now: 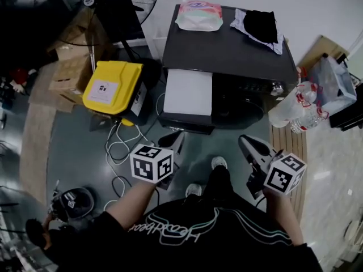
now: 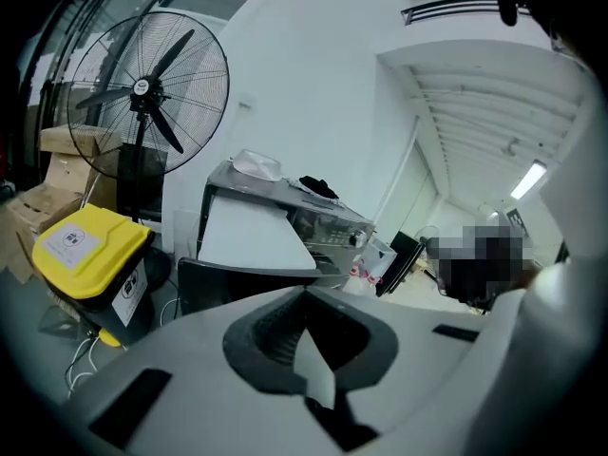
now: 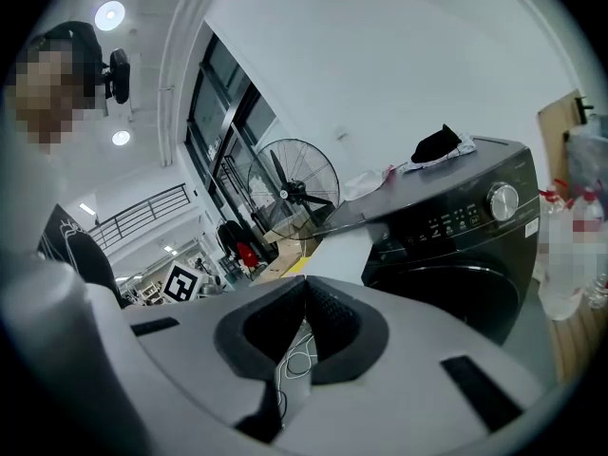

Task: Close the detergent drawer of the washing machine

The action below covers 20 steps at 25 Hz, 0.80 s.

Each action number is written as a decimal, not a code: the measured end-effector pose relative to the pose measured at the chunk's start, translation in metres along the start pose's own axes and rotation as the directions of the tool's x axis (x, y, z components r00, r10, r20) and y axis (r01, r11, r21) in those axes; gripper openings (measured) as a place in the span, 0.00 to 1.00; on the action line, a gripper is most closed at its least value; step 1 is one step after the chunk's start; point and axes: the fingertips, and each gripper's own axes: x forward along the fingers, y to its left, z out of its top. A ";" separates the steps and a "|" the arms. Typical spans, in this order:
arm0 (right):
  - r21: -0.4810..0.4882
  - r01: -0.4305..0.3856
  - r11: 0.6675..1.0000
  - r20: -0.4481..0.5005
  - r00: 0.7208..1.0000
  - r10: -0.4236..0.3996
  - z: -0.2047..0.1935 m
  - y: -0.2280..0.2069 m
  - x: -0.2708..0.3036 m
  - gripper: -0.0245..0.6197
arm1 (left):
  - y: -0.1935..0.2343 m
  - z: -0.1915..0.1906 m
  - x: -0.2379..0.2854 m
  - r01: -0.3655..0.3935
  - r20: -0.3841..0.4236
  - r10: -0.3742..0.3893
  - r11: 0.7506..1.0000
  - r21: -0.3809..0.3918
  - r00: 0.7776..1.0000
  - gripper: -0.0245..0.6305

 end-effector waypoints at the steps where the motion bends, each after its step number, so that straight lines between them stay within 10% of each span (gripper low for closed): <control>1: 0.002 -0.003 1.000 -0.006 1.000 0.003 0.002 -0.004 0.003 0.08 | 0.003 -0.002 0.004 -0.012 -0.006 0.012 1.000 -0.002 1.000 0.07; 20: 0.037 -0.052 0.998 -0.140 0.989 0.056 0.006 -0.052 0.030 0.08 | 0.039 -0.018 0.040 -0.169 -0.043 0.168 0.985 -0.020 0.985 0.07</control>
